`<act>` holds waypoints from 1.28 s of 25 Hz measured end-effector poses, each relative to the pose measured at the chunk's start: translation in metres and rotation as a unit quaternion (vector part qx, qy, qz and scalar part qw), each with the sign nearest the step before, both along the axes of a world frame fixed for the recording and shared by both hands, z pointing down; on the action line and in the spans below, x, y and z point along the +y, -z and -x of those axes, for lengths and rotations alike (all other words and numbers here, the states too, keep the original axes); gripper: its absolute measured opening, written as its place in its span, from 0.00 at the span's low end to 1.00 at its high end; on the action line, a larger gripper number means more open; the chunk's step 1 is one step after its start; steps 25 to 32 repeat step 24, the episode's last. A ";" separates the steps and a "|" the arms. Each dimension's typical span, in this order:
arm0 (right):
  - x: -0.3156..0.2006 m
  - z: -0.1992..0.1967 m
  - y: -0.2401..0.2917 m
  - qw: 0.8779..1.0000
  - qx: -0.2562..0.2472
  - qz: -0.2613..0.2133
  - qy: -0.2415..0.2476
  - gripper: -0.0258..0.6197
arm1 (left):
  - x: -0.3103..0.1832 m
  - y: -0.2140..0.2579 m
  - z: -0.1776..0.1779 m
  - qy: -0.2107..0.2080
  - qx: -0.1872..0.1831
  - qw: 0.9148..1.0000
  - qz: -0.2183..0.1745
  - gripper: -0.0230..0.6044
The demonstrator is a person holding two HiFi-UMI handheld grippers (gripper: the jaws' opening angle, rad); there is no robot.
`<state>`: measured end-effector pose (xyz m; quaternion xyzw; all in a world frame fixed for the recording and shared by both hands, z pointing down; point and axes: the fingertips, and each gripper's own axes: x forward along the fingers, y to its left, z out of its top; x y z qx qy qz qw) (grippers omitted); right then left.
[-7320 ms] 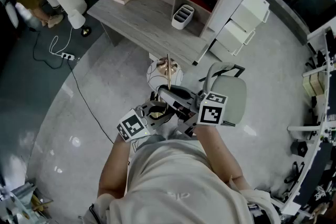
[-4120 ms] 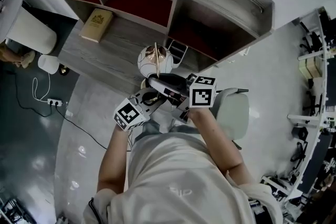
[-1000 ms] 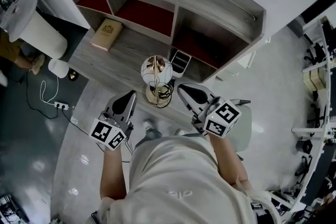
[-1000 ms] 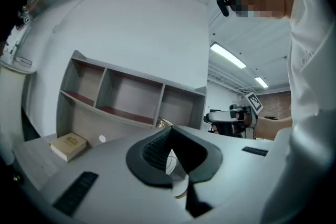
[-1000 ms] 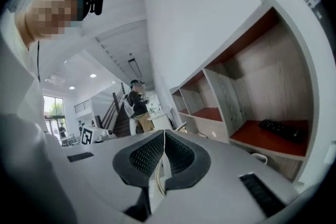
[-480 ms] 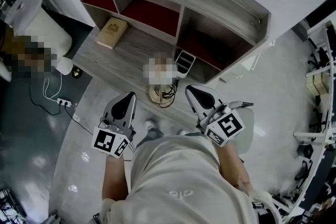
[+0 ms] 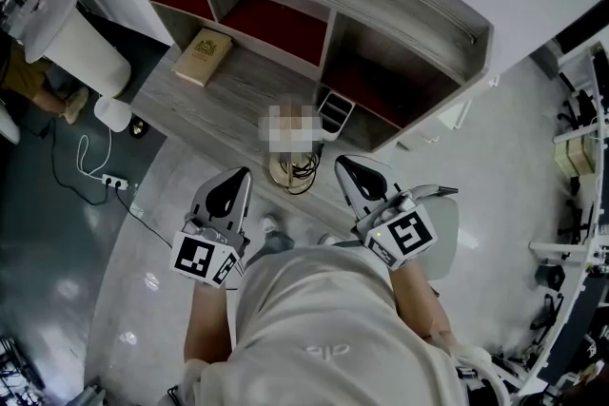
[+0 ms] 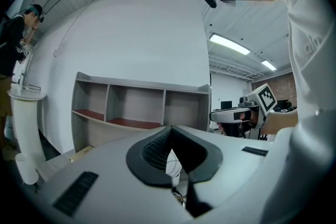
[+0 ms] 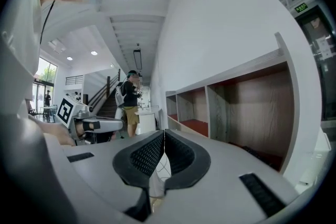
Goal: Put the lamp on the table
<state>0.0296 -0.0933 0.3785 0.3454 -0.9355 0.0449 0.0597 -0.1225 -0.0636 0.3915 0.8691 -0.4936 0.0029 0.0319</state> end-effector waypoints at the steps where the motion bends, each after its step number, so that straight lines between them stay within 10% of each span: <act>1: 0.000 -0.001 0.000 1.000 0.005 -0.001 -0.004 0.09 | 0.000 -0.001 0.000 0.000 0.000 1.000 0.001 0.06; 32: -0.004 -0.005 -0.010 1.000 0.014 0.016 -0.017 0.09 | -0.006 -0.015 0.001 -0.001 -0.001 1.000 0.022 0.06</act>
